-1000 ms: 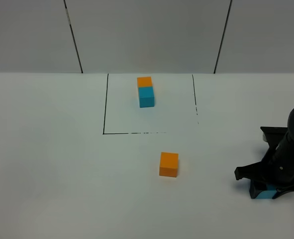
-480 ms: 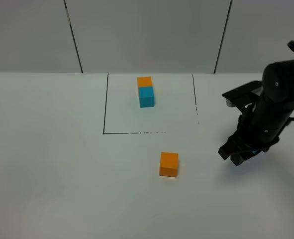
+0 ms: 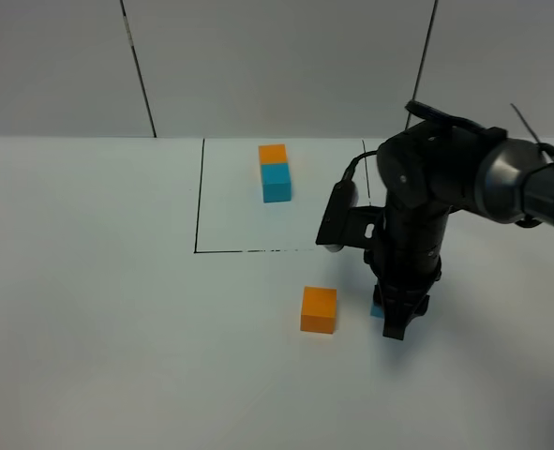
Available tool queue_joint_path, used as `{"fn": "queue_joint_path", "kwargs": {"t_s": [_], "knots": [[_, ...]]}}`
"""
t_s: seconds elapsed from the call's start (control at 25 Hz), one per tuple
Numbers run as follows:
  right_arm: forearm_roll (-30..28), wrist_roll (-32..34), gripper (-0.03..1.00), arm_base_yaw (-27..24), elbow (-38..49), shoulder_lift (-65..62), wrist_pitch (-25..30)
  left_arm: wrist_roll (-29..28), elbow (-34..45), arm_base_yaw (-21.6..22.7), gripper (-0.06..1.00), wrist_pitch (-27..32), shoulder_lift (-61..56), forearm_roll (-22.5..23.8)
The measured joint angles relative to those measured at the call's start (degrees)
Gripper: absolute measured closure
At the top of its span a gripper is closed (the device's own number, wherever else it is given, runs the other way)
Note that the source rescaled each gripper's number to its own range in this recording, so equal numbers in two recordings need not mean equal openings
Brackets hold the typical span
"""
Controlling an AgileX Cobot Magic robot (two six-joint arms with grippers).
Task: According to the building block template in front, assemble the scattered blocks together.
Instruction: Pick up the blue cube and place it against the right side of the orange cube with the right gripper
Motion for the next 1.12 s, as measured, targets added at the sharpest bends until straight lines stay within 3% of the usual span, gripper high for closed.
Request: {"fn": "queue_joint_path", "kwargs": {"t_s": [0.68,1.12], "knots": [[0.1,-3.1,0.96,1.5,-2.5,6.5,-5.6,0.0,0.0,0.0,0.21,0.0,0.0,0.0],[0.6,-3.1,0.96,1.5,-2.6,9.4,-5.9,0.0,0.0,0.0,0.21,0.0,0.0,0.0]]}}
